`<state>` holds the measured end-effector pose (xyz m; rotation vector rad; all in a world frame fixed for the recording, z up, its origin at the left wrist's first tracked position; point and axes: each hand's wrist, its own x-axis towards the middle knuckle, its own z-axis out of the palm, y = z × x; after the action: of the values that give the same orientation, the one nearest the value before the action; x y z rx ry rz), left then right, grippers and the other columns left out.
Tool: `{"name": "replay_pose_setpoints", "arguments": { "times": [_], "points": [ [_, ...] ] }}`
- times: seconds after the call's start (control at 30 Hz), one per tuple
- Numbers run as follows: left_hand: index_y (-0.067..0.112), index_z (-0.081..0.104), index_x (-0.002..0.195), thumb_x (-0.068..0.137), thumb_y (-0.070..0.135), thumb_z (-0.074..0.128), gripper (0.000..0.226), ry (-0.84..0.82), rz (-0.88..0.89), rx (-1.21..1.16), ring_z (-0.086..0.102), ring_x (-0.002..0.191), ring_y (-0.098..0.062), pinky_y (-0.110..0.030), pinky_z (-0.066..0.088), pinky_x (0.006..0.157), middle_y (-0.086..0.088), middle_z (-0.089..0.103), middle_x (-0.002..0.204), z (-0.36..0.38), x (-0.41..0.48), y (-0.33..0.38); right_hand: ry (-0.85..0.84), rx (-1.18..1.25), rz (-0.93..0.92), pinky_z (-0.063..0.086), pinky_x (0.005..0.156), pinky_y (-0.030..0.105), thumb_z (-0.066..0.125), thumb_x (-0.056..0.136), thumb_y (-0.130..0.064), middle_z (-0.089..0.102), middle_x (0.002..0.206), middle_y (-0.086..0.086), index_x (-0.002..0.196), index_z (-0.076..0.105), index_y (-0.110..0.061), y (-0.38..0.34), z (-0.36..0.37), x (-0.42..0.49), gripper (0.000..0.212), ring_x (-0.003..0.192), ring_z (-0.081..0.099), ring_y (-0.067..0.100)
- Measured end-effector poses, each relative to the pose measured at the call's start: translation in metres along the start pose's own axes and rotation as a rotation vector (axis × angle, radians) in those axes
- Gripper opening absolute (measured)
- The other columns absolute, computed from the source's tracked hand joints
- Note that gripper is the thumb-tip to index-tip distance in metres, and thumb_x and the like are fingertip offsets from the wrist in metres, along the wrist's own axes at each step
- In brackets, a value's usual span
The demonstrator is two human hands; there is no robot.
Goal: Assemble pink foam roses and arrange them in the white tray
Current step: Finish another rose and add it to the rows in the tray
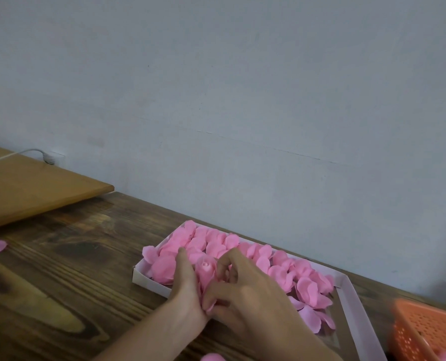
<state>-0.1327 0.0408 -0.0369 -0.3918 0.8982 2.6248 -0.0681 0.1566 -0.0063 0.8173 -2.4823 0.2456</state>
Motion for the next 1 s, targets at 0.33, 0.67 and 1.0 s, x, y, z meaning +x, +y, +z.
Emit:
{"name": "replay_pose_setpoints", "arguments": {
  "times": [0.33, 0.67, 1.0],
  "points": [
    [0.001, 0.076, 0.072, 0.085, 0.075, 0.059, 0.077, -0.095, -0.035, -0.119, 0.071, 0.046, -0.030, -0.034, 0.055, 0.039, -0.017, 0.073, 0.063, -0.001, 0.002, -0.002, 0.153, 0.096, 0.100, 0.054, 0.062, 0.037, 0.066, 0.079, -0.034, 0.050, 0.112, -0.015, 0.087, 0.068, -0.034, -0.001, 0.003, 0.001, 0.008, 0.094, 0.052, 0.005],
    [0.007, 0.078, 0.109, 0.053, 0.074, 0.084, 0.088, -0.160, 0.028, -0.008, 0.077, 0.101, -0.038, -0.046, 0.061, 0.088, -0.021, 0.076, 0.111, 0.006, -0.006, -0.001, 0.196, 0.423, 0.269, 0.043, 0.094, 0.015, 0.079, 0.073, -0.036, 0.058, 0.121, -0.029, 0.080, 0.077, -0.037, 0.006, -0.009, 0.005, 0.008, 0.123, 0.052, 0.001],
    [0.009, 0.060, 0.118, 0.091, 0.077, 0.052, 0.074, -0.017, 0.055, -0.018, 0.067, 0.070, -0.029, -0.034, 0.056, 0.054, -0.012, 0.068, 0.087, 0.001, -0.001, 0.004, -0.059, 0.374, 0.087, 0.047, 0.095, 0.021, 0.080, 0.083, -0.023, 0.053, 0.130, -0.021, 0.086, 0.078, -0.028, 0.009, -0.025, 0.000, 0.007, 0.123, 0.054, 0.001]
  ]
}}
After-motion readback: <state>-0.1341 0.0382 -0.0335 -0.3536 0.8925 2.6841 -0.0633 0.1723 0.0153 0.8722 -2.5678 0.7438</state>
